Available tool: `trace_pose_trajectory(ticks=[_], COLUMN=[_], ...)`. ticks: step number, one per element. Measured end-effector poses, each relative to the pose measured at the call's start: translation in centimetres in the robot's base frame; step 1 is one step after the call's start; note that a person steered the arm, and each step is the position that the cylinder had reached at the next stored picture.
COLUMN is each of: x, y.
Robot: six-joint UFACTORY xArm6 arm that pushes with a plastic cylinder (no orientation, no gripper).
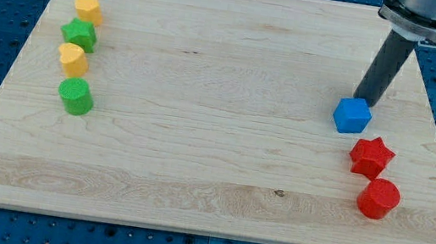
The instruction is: Move green circle above blue cube
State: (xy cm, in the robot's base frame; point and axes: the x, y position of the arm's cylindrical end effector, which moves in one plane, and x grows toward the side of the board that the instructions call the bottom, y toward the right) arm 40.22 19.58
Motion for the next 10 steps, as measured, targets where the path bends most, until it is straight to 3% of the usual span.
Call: trace_pose_trajectory(ticks=[2, 4, 8, 10], x=[-0.8, 0.9, 1.8, 5.6], y=[-10.2, -18.9, -24.4, -28.4])
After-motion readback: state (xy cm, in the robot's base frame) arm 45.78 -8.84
